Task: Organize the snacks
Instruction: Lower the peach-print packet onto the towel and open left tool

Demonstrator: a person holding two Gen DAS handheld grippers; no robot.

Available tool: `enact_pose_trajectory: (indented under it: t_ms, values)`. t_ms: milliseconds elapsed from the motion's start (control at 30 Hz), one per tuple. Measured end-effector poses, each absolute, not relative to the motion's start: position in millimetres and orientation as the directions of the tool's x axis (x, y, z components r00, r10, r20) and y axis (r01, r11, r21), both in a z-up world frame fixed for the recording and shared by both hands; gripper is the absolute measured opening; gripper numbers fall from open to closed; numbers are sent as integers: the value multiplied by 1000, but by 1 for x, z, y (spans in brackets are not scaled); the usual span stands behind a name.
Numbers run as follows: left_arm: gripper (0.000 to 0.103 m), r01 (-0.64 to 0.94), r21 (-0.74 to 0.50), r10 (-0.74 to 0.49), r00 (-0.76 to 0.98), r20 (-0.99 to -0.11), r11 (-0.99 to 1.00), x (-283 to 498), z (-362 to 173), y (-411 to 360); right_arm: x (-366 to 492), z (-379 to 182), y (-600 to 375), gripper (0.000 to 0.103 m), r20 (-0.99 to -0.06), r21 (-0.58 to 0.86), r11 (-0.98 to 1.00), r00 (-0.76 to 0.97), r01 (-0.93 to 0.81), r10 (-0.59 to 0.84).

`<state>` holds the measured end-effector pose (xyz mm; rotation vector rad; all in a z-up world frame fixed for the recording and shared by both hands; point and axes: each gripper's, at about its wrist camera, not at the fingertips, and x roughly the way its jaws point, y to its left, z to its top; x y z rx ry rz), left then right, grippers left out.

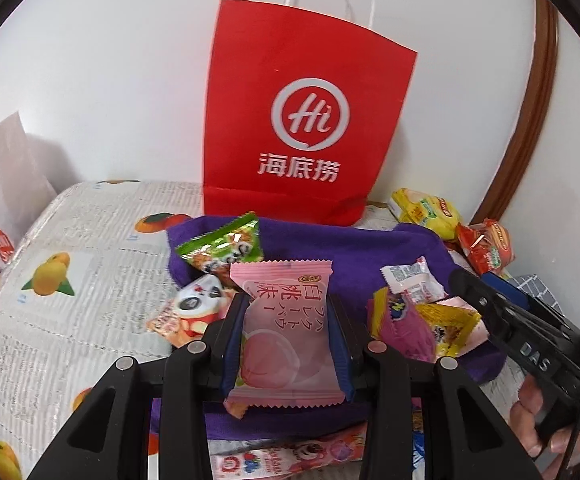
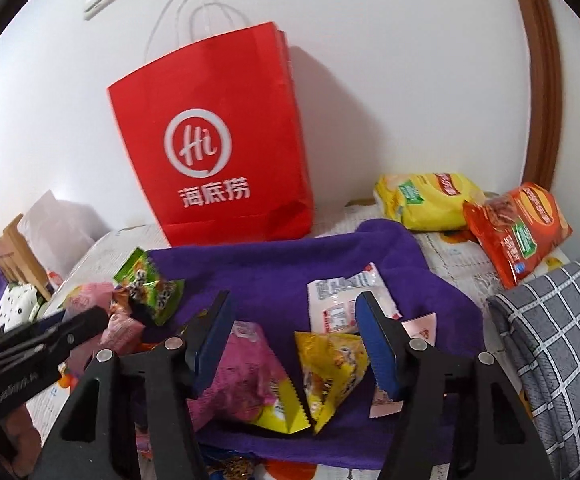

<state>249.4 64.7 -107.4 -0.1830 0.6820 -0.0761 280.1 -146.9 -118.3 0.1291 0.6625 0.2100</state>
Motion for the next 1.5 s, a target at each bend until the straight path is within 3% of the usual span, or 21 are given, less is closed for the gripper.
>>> enact_pose_trajectory:
  t_ms: [200, 1267, 1367, 1433, 1500]
  values:
    - [36, 41, -241, -190, 744, -640, 970, 255, -120, 56, 281, -118, -156, 63, -593, 221, 968, 771, -122, 232]
    - [37, 39, -178, -148, 743, -653, 983, 261, -131, 46, 279, -121, -143, 63, -603, 204, 969, 762, -140, 237]
    - [45, 37, -175, -145, 740, -656, 984, 262, -131, 45, 280, -121, -143, 63, -603, 207, 968, 761, -140, 239]
    - [55, 38, -170, -141, 745, -652, 985, 261, -130, 45, 280, -121, -143, 63, -603, 206, 968, 762, -140, 239]
    - [56, 38, -166, -137, 759, -637, 985, 258, -127, 46, 280, -121, -143, 63, -603, 206, 968, 761, -141, 239]
